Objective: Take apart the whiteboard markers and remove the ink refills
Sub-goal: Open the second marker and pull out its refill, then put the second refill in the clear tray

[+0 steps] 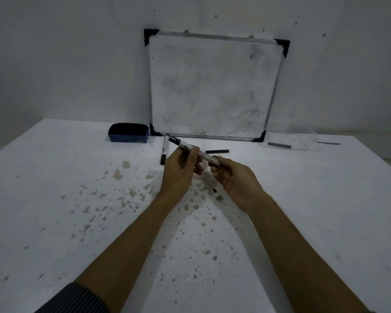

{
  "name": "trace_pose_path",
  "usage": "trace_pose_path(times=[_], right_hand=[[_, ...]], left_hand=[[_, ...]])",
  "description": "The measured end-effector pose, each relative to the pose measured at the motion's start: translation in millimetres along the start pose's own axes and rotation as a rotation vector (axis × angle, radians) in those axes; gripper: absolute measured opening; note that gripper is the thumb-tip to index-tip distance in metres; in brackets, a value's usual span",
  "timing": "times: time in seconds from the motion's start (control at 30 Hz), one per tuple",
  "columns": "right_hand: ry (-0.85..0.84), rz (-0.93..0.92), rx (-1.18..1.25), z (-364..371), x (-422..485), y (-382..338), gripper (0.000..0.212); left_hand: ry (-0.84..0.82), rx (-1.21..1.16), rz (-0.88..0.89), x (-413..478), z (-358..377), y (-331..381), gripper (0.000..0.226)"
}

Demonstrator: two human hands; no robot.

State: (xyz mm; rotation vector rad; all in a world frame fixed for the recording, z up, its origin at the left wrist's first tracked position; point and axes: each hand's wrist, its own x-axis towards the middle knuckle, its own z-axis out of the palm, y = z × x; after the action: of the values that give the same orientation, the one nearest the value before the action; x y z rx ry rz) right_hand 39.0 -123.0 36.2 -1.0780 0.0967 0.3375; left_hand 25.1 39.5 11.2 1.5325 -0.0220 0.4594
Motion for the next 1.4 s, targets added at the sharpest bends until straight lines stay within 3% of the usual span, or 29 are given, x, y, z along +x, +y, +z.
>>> trace_pose_path(times=[0.17, 0.3, 0.53, 0.63, 0.77, 0.87, 1.07, 1.23, 1.33, 1.4], right_hand=[[0.014, 0.013, -0.006, 0, 0, 2, 0.022], [-0.001, -0.020, -0.065, -5, 3, -2, 0.022], [-0.095, -0.158, -0.563, -35, 4, -21, 0.019], [-0.065, -0.189, -0.646, -54, 1, -38, 0.019], [-0.031, -0.262, -0.798, -74, -9, -41, 0.020], [-0.017, -0.323, -0.897, -75, -19, -29, 0.018], [0.108, -0.468, -1.163, -62, -30, -17, 0.031], [0.106, -0.426, -1.136, -71, -43, -21, 0.029], [0.158, -0.393, -1.135, -84, -46, -31, 0.028], [0.244, -0.402, -1.098, -95, -46, -43, 0.024]], left_hand=[[0.024, 0.044, 0.055, 3, -4, -1, 0.015], [0.072, -0.019, -0.011, 5, -4, -6, 0.019], [0.130, -0.130, -0.168, 15, -17, -1, 0.036], [0.065, 0.063, -0.209, 19, -25, 9, 0.042], [-0.155, 0.644, -0.165, 21, -33, 21, 0.046], [-0.170, 0.906, -0.066, 14, -26, 21, 0.049], [-0.197, 1.029, 0.013, -8, -8, 14, 0.051], [-0.167, 1.264, 0.026, -16, 0, 23, 0.045], [-0.094, 1.295, 0.190, -12, 12, 30, 0.046], [-0.154, 1.196, 0.306, -5, 30, 32, 0.042]])
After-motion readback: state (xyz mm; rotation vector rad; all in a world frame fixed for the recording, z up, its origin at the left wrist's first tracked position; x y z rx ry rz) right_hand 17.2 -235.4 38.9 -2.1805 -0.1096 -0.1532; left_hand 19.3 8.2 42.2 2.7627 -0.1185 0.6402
